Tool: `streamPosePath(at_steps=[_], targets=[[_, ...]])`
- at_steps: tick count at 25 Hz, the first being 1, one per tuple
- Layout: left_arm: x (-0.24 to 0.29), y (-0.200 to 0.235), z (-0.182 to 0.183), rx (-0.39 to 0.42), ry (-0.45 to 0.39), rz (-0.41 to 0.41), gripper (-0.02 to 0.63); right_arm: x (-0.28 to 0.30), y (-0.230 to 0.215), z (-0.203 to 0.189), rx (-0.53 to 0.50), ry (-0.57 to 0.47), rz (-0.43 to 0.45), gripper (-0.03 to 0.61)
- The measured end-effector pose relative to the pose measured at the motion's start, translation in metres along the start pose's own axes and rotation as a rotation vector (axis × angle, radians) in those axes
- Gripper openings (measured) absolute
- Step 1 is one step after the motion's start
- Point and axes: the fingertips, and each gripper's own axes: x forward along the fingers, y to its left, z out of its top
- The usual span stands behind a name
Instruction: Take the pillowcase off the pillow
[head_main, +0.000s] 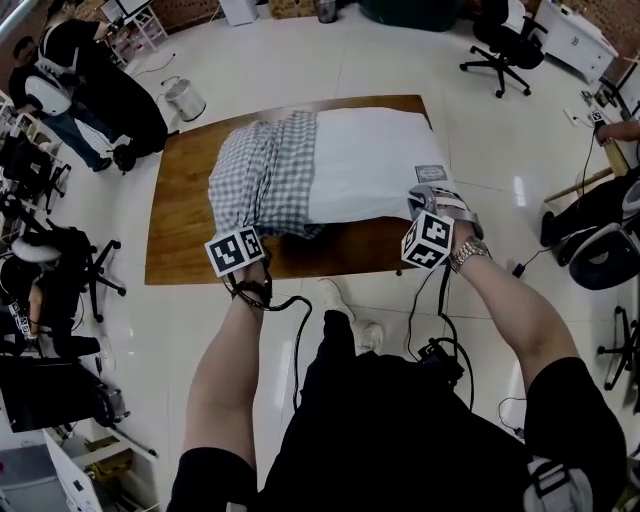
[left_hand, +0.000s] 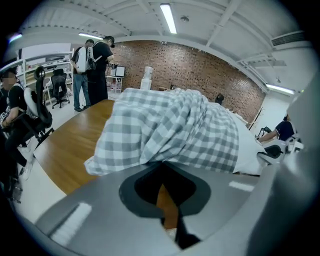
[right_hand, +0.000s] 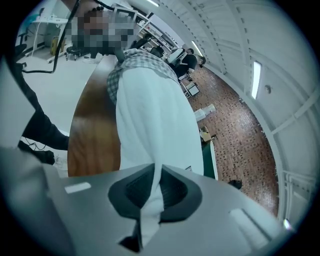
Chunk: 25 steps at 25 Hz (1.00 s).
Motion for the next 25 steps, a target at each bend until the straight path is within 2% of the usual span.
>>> streamPosePath(at_steps=[11,18,21,25], targets=[[-0.012,0.044,0.015,-0.070,-0.012,0.038,0.003,-0.009,-0.007,-0.010,0.001,0.012,0.007,0.014],[-0.012,0.039,0.008,-0.052,0.019,0.032,0.006,-0.008,0.005,-0.002,0.017,0.010,0.061,0.017],[-0.014,0.029,0.004,-0.053,0.017,0.018,0.006,-0.009,0.010,0.005,0.032,-0.016,0.095,0.053],[-0.022,0.005,0.008,-0.032,-0.014,-0.015,0.008,-0.017,0.018,0.012,0.115,-0.060,0.175,0.145]])
